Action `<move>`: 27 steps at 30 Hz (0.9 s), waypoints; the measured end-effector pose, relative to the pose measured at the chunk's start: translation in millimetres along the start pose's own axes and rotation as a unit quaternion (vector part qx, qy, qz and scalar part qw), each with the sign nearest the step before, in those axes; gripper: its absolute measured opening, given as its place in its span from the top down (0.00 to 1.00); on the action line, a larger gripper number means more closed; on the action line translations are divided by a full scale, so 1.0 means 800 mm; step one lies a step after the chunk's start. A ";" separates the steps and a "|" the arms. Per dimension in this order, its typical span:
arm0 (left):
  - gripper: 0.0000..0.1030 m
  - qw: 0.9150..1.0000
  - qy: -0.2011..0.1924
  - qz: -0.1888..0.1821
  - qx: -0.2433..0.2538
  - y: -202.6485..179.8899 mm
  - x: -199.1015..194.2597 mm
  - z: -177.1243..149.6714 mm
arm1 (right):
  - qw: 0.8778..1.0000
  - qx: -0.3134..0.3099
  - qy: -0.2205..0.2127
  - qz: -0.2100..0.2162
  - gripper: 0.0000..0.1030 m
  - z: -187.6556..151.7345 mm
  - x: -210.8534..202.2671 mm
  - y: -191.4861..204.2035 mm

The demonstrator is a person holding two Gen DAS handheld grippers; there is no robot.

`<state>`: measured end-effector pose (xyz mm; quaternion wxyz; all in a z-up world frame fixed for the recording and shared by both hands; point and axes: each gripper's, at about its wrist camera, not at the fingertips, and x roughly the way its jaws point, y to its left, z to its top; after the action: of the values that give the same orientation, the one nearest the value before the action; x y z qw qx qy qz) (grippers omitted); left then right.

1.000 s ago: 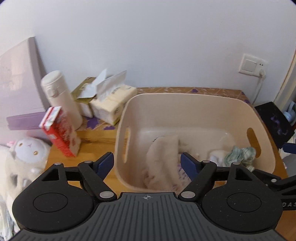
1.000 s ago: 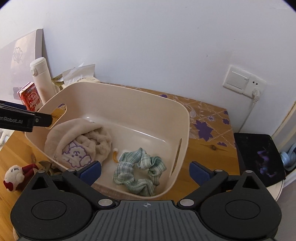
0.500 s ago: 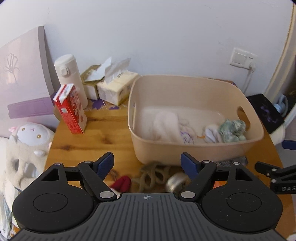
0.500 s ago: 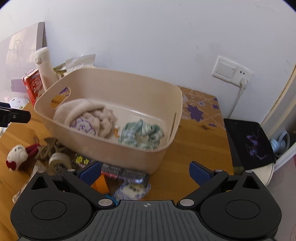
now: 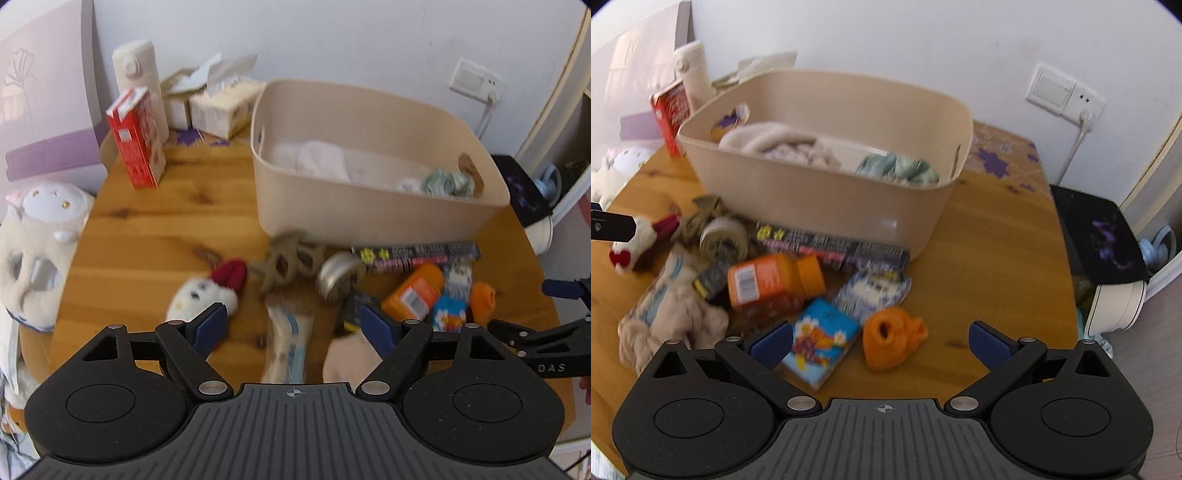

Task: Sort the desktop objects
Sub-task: 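Withdraw both tools from the basket toward the remaining table items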

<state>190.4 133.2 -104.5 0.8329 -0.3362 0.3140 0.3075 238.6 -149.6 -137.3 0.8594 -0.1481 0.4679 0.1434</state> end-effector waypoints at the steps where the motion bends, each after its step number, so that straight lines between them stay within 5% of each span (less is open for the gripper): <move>1: 0.22 1.000 0.002 -0.003 0.004 -0.002 0.000 -0.004 | 1.000 -0.004 0.005 0.000 0.00 -0.003 0.002 0.001; 27: 0.22 0.990 0.120 -0.051 0.052 -0.057 0.064 -0.039 | 0.997 -0.025 0.070 -0.028 0.00 -0.046 0.066 -0.022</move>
<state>245.0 98.1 -143.2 0.8202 -0.3426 0.4094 0.2058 245.2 -174.4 -198.7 0.8240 -0.1923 0.5193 0.1203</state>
